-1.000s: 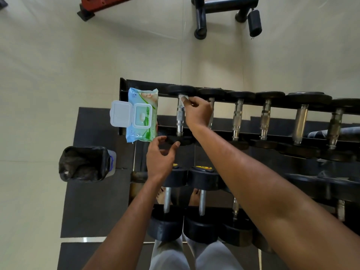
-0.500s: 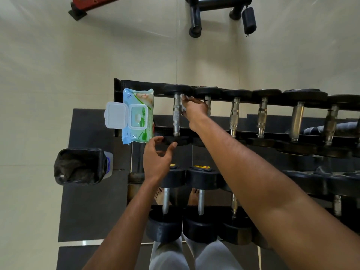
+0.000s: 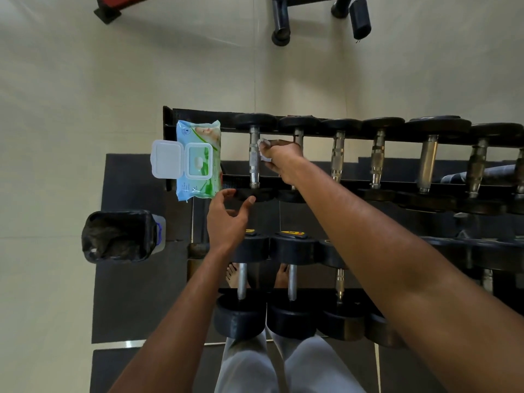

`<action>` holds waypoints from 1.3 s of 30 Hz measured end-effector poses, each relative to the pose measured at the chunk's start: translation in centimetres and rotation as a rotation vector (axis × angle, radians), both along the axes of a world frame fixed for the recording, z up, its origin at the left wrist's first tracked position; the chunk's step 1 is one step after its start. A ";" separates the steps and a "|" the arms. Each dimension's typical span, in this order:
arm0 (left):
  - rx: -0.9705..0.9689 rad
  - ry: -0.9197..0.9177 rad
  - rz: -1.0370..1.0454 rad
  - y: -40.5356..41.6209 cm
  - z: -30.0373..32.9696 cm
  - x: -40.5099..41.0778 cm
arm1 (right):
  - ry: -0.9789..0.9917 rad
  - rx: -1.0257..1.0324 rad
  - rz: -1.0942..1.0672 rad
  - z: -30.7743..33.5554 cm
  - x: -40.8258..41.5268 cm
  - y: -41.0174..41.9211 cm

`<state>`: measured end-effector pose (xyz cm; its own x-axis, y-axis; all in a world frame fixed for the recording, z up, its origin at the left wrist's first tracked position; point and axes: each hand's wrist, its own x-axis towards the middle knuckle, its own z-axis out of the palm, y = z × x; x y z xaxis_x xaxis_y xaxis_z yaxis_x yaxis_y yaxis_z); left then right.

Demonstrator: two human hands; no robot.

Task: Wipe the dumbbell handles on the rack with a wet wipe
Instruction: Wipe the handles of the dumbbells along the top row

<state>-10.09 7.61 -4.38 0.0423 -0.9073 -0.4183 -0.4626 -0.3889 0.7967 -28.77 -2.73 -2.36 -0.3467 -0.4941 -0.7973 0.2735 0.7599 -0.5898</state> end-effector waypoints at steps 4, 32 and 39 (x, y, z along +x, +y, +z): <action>-0.053 0.003 0.056 1.0 -0.3 -1.4 | 0.022 -0.036 0.041 0.7 0.0 0.7; -0.102 0.057 0.234 2.8 -2.4 -3.1 | 0.801 -0.496 0.765 3.5 -2.1 -0.4; -0.110 0.018 0.210 2.8 -2.1 -2.8 | 1.109 -0.622 1.209 2.8 -0.4 -2.5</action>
